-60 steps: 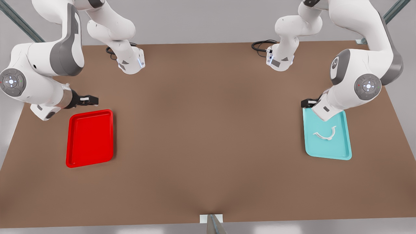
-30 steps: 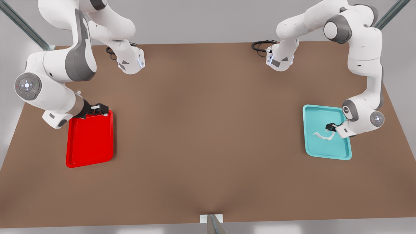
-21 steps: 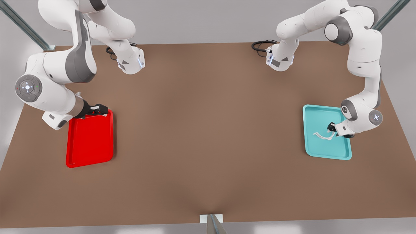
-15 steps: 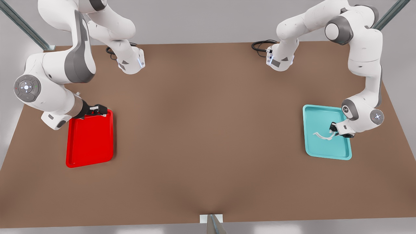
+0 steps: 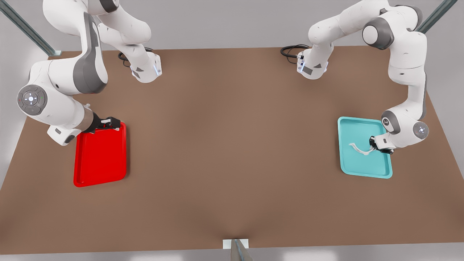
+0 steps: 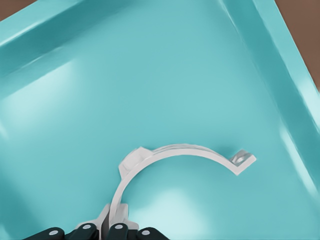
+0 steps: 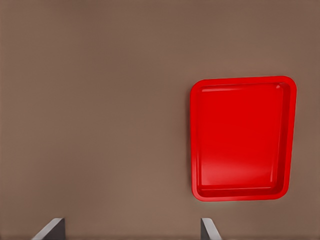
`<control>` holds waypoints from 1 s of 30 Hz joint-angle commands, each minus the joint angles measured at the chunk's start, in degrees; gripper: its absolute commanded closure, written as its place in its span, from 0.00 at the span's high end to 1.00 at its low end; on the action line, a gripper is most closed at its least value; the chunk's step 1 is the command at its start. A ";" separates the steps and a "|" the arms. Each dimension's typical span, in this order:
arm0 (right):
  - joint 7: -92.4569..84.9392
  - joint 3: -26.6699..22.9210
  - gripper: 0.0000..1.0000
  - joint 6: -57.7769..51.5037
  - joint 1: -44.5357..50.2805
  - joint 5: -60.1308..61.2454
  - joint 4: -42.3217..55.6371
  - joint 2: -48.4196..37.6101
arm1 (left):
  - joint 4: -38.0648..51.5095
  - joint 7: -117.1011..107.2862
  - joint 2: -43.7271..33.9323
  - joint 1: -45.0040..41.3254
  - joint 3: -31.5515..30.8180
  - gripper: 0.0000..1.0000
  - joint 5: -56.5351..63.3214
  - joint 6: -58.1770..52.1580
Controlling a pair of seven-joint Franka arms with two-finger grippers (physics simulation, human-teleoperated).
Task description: Take the drainage pipe clamp from the left arm, pass it to the right arm, and place it in the plate on the right side
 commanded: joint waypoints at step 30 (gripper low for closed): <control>-23.18 4.10 1.00 42.80 19.27 9.70 7.32 27.39 | 38.98 -92.37 8.75 -50.47 -15.47 0.21 -0.24 -22.61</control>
